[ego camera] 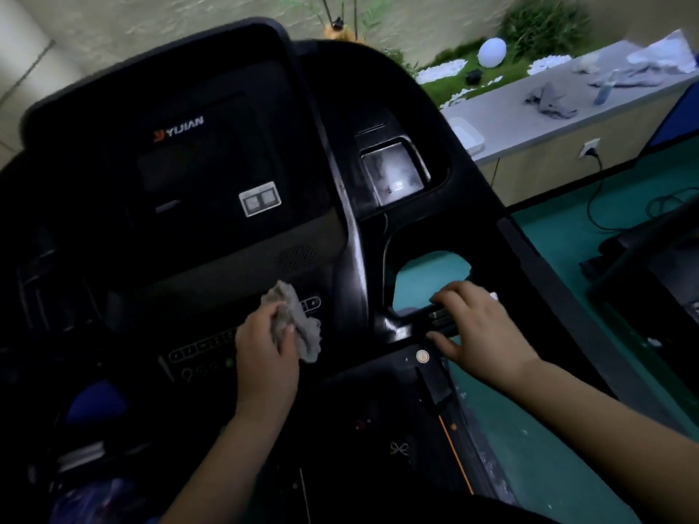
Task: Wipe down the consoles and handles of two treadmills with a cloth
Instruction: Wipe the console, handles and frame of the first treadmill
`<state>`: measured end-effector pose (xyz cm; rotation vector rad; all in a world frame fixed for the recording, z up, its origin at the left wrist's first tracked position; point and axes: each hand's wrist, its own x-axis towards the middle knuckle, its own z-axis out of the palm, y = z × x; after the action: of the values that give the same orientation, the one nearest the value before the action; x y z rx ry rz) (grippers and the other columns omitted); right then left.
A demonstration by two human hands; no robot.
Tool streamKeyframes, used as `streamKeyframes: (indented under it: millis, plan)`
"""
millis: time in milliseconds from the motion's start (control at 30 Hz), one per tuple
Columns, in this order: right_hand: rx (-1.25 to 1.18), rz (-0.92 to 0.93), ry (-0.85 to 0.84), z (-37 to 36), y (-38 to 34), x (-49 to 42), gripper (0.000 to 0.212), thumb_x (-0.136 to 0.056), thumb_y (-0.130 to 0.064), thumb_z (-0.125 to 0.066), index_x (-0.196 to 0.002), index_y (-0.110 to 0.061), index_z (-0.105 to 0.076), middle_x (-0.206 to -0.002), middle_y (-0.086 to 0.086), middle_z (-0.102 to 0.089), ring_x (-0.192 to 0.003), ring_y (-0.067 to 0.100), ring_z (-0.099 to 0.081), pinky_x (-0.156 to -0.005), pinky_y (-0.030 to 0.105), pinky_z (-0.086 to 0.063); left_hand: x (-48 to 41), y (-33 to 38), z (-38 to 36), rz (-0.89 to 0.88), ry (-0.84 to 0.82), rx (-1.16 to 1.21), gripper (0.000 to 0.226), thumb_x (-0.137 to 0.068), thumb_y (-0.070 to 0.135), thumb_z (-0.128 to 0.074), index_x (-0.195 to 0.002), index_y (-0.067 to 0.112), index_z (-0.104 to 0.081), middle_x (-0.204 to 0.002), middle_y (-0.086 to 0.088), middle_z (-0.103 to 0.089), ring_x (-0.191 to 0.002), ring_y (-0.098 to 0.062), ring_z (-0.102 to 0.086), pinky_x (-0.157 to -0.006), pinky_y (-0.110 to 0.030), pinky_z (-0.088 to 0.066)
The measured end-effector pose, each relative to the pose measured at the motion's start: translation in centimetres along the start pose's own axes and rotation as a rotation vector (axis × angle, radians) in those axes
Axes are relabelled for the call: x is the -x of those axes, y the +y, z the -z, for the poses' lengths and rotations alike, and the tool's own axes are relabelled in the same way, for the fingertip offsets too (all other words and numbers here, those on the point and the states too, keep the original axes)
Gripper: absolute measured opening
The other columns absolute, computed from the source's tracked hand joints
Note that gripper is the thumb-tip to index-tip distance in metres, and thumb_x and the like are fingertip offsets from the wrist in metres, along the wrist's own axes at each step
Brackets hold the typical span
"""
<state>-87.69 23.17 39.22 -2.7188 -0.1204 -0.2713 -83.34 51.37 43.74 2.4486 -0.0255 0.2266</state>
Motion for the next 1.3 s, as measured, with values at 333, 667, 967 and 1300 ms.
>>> streamKeyframes:
  millis: [333, 667, 967, 1300]
  plan:
    - [0.089, -0.01, -0.145, -2.7, 0.3, -1.4, 0.045, -0.068, -0.024, -0.077, -0.11, -0.018, -0.061, -0.104, 0.007, -0.062, -0.099, 0.033, -0.057, -0.089, 0.043, -0.045, 3.7, 1.8, -7.7, -0.26, -0.047, 0.011, 0.044, -0.068, -0.001, -0.053, -0.108, 0.009, -0.07, -0.109, -0.002, -0.06, -0.106, -0.022, -0.042, -0.1, -0.019, -0.031]
    - [0.066, 0.033, -0.093, -3.4, 0.8, -0.5, 0.052, -0.067, -0.014, -0.076, -0.116, -0.013, -0.059, -0.111, 0.013, -0.06, -0.104, 0.038, -0.054, -0.092, 0.046, -0.044, 5.4, 1.1, -10.2, -0.461, -0.1, -0.152, 0.042, -0.081, 0.025, -0.041, -0.114, 0.024, -0.067, -0.111, 0.001, -0.061, -0.101, -0.019, -0.045, -0.083, -0.03, -0.047]
    - [0.085, 0.065, -0.098, -3.3, 1.0, -0.3, 0.061, -0.065, -0.017, -0.081, -0.121, -0.012, -0.057, -0.118, 0.014, -0.058, -0.109, 0.039, -0.052, -0.095, 0.047, -0.042, 7.8, -14.0, -0.4, 0.017, 0.147, -0.41, 0.024, -0.078, 0.007, -0.062, -0.1, 0.009, -0.069, -0.099, -0.009, -0.065, -0.092, -0.032, -0.056, -0.086, -0.034, -0.04]
    - [0.113, 0.07, -0.054, -3.4, 0.6, -0.3, 0.057, -0.065, -0.015, -0.081, -0.118, -0.007, -0.059, -0.113, 0.02, -0.058, -0.106, 0.042, -0.053, -0.092, 0.047, -0.042, 8.4, -5.6, -4.8, 0.253, 0.309, -0.044, 0.033, -0.07, -0.002, -0.062, -0.099, 0.013, -0.06, -0.111, -0.012, -0.051, -0.1, -0.025, -0.047, -0.088, -0.027, -0.038]
